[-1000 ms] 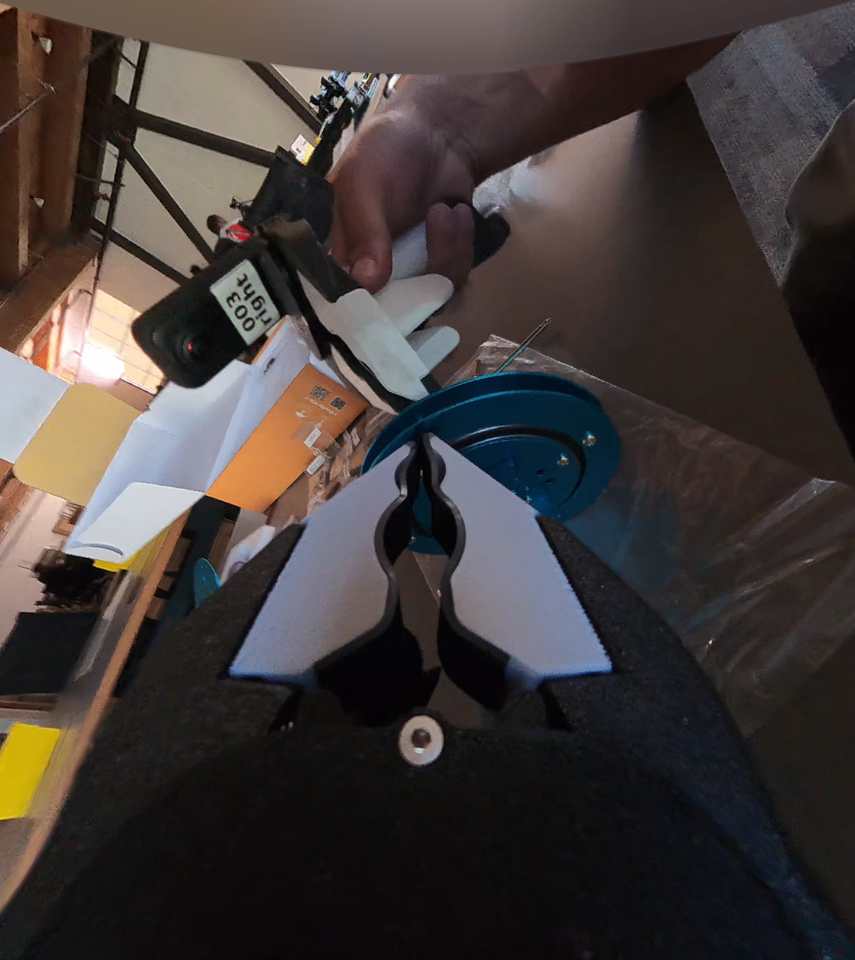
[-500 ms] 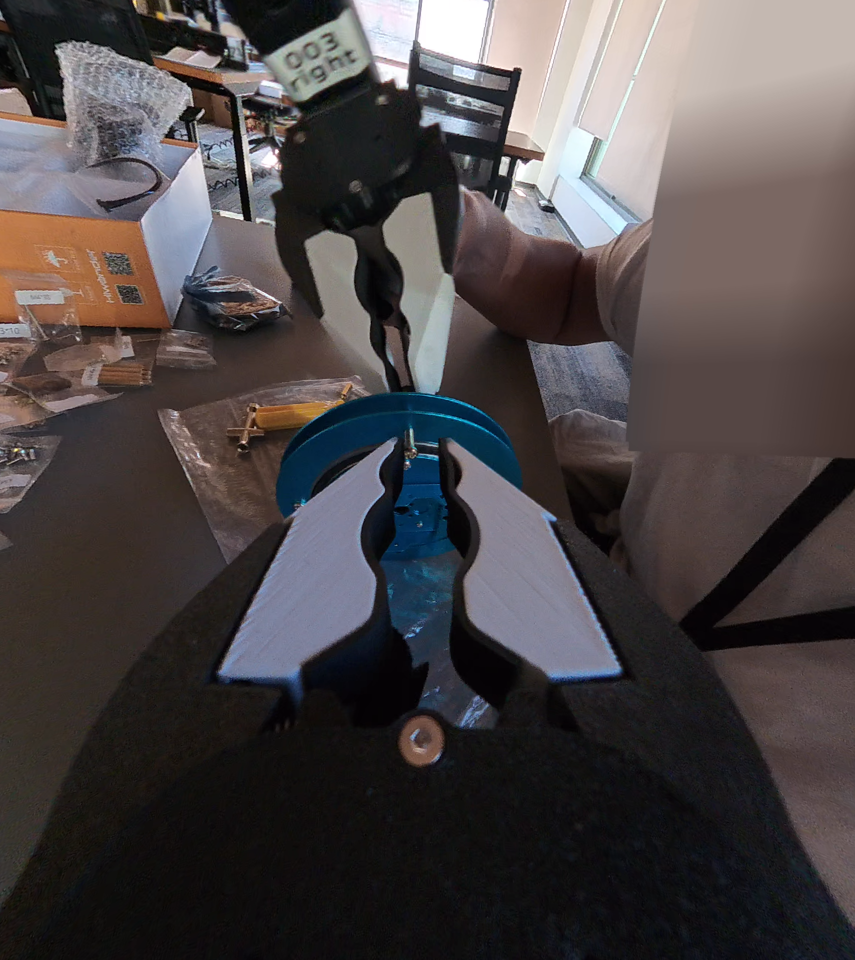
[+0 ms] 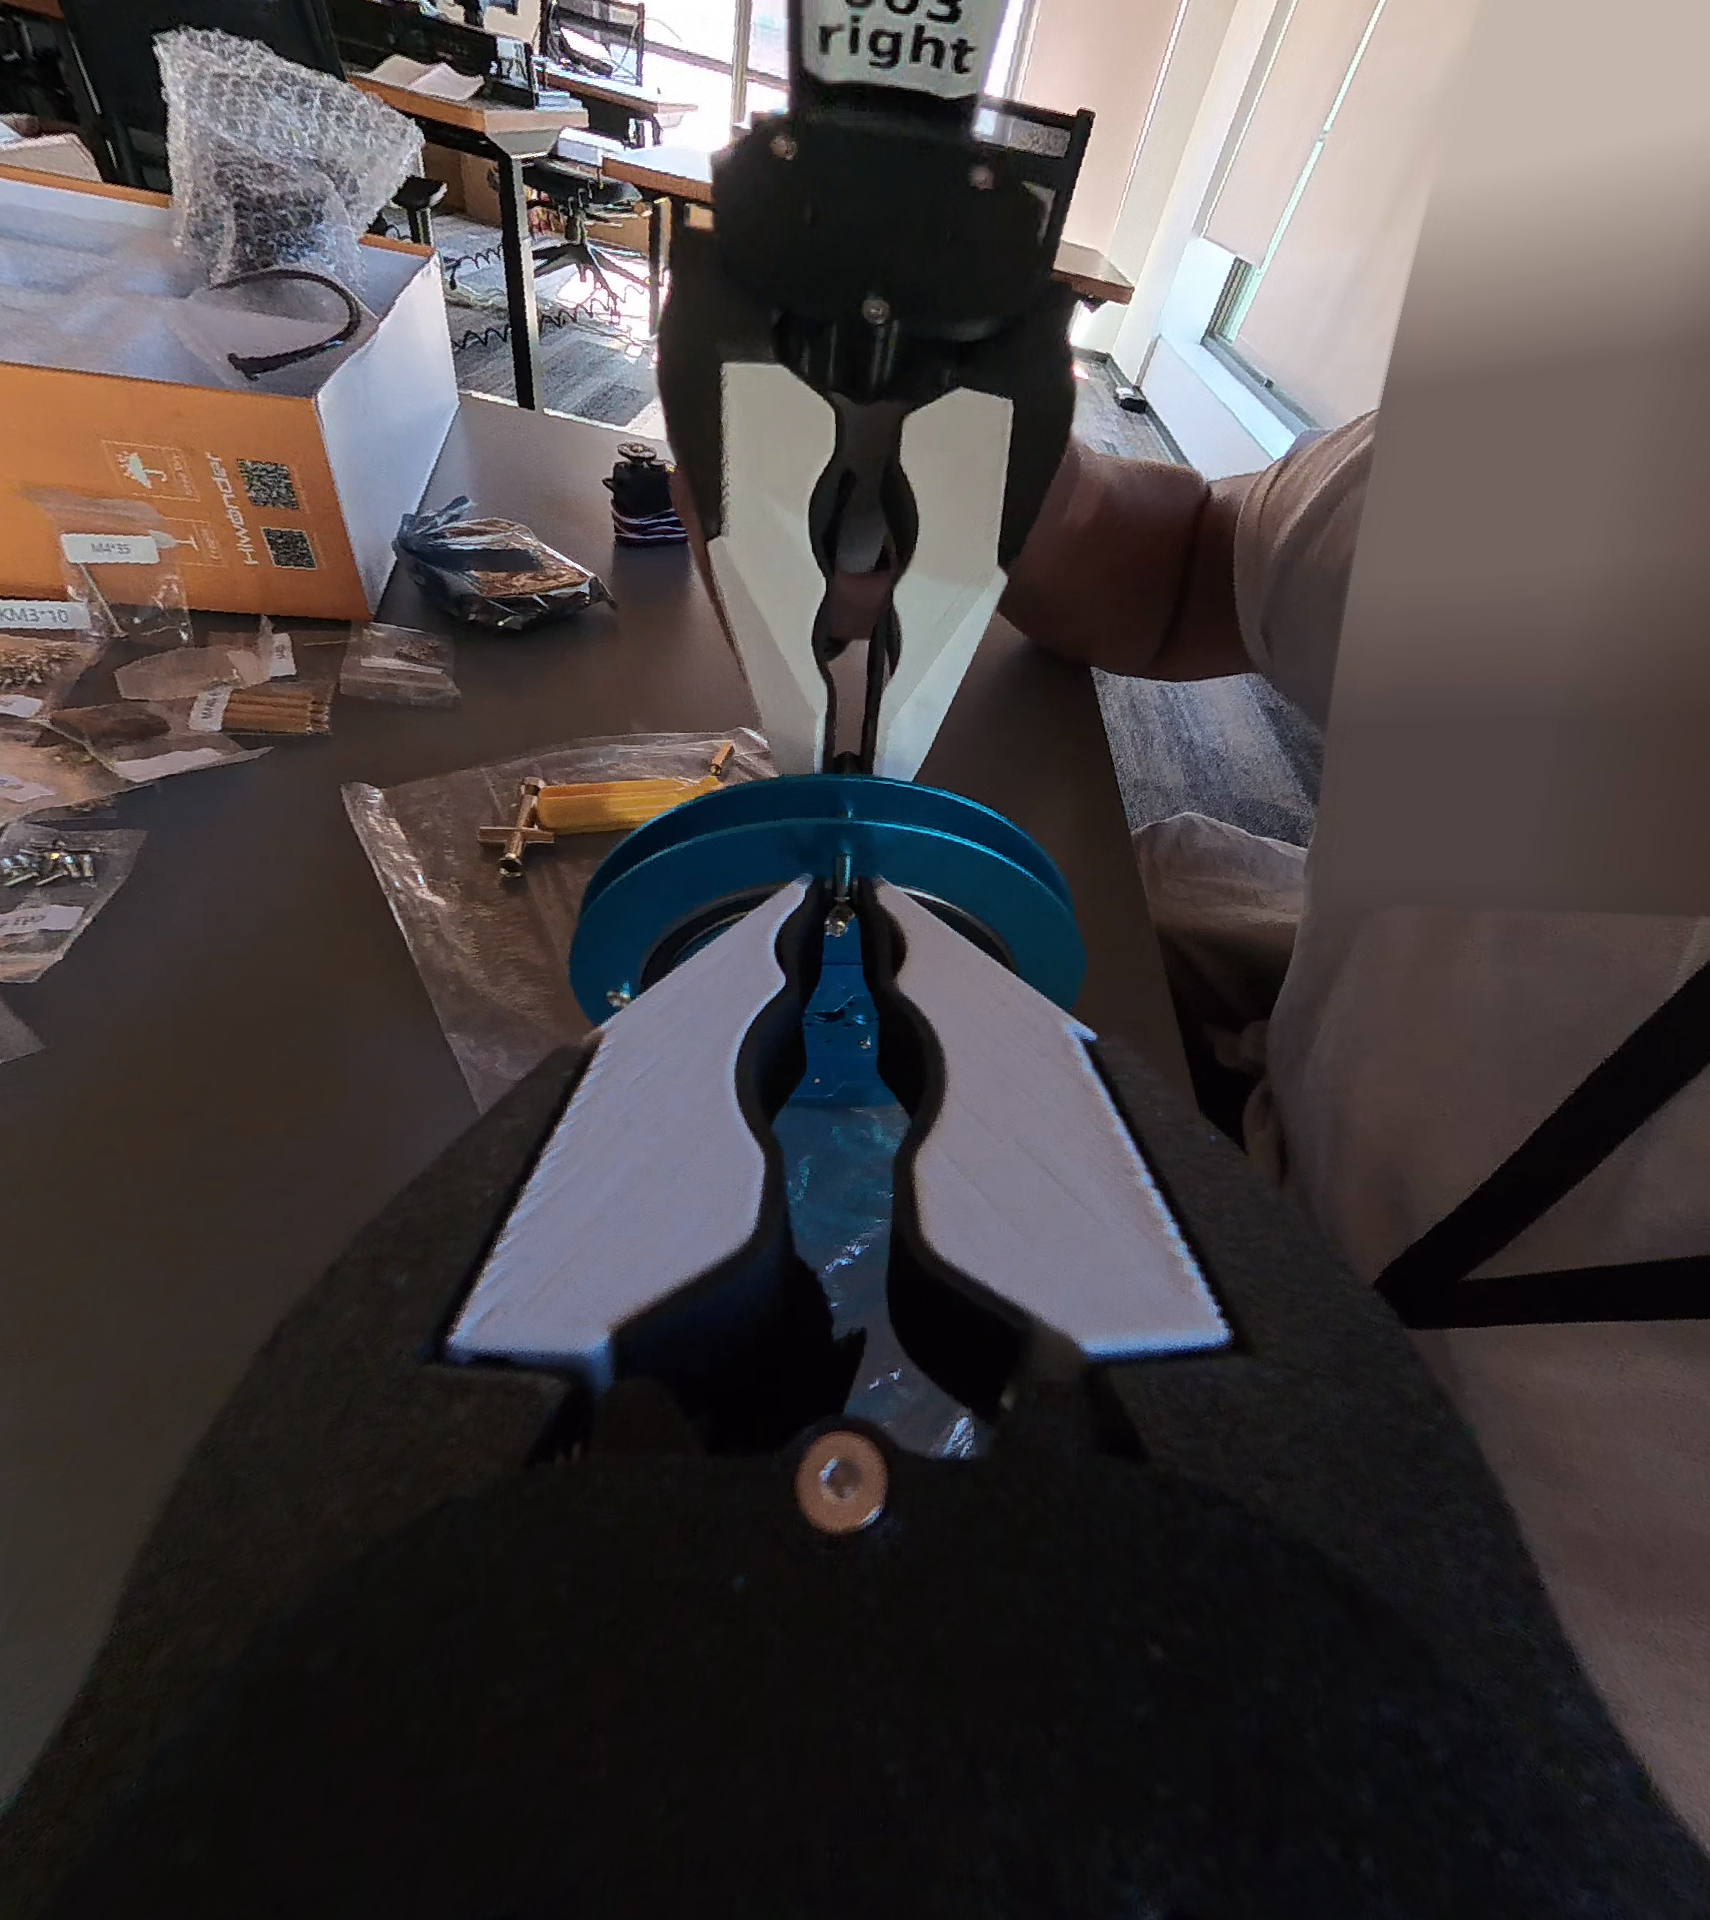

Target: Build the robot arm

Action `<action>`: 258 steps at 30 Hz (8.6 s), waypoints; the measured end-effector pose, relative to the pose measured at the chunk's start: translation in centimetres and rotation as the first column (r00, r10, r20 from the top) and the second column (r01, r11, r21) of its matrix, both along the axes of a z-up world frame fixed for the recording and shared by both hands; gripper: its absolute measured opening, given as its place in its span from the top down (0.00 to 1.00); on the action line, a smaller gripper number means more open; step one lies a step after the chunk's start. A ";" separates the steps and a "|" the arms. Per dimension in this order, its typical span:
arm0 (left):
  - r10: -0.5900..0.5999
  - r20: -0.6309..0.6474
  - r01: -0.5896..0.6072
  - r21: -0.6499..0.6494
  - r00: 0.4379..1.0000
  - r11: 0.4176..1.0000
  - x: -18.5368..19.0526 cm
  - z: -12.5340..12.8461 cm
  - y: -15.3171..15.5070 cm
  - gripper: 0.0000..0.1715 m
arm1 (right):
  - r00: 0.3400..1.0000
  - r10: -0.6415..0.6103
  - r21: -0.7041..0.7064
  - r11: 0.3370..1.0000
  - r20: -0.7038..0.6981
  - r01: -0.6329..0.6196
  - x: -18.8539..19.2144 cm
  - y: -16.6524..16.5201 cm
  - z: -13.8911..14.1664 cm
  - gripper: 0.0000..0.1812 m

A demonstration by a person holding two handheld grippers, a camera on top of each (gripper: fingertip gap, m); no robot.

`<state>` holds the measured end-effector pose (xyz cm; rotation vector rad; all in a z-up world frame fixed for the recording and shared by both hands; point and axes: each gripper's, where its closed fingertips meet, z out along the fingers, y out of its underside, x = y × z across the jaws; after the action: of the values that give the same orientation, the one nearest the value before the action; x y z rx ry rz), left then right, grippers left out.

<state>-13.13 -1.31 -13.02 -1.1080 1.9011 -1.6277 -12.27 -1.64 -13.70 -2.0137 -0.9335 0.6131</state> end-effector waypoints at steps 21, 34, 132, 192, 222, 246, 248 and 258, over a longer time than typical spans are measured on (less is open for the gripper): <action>-0.028 -0.033 0.023 -0.123 0.999 0.992 0.0 0.1 -0.1 0.97 | 0.946 -0.053 0.378 0.923 0.320 -0.077 0.4 0.5 -0.1 0.98; -0.011 -0.073 -0.002 -0.180 0.997 0.984 0.2 0.1 0.2 0.98 | 0.758 -0.245 0.638 0.719 0.604 -0.276 0.8 0.4 0.9 0.94; -0.170 0.579 -0.579 0.813 0.797 0.056 1.4 0.0 -1.1 0.99 | 0.998 0.041 -0.853 0.518 -0.052 -0.066 -0.1 -3.4 0.3 0.98; 0.284 -0.021 -0.207 0.634 0.959 0.745 2.2 -1.2 -1.0 0.98 | 0.814 -0.023 0.008 1.000 0.580 0.023 1.0 -1.7 -1.0 0.94; 0.445 0.201 -0.487 0.421 0.873 0.765 0.7 -1.0 1.3 0.90 | 0.842 -0.323 -0.776 0.608 -0.433 -0.165 -2.4 -3.9 0.0 0.98; 0.459 0.218 -0.487 0.095 0.861 0.868 -2.9 2.0 -1.5 0.71 | 0.638 -0.361 -0.475 0.880 -0.680 -0.008 -3.0 -2.2 0.5 0.95; 0.381 0.199 -0.413 0.154 0.903 0.897 -3.3 0.8 -3.6 0.69 | 0.614 -0.370 -0.455 0.890 -0.698 0.020 -3.6 -2.6 0.5 0.95; 0.255 0.277 -0.353 0.405 0.926 0.843 -3.0 -1.0 -4.9 0.75 | 0.694 -0.309 -0.420 0.908 -0.650 0.010 -5.9 -5.0 -0.4 0.96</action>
<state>-16.16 -6.21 -14.00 -0.9368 1.7282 -1.0138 -18.13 -6.64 -14.13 -1.8920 -0.1525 1.4332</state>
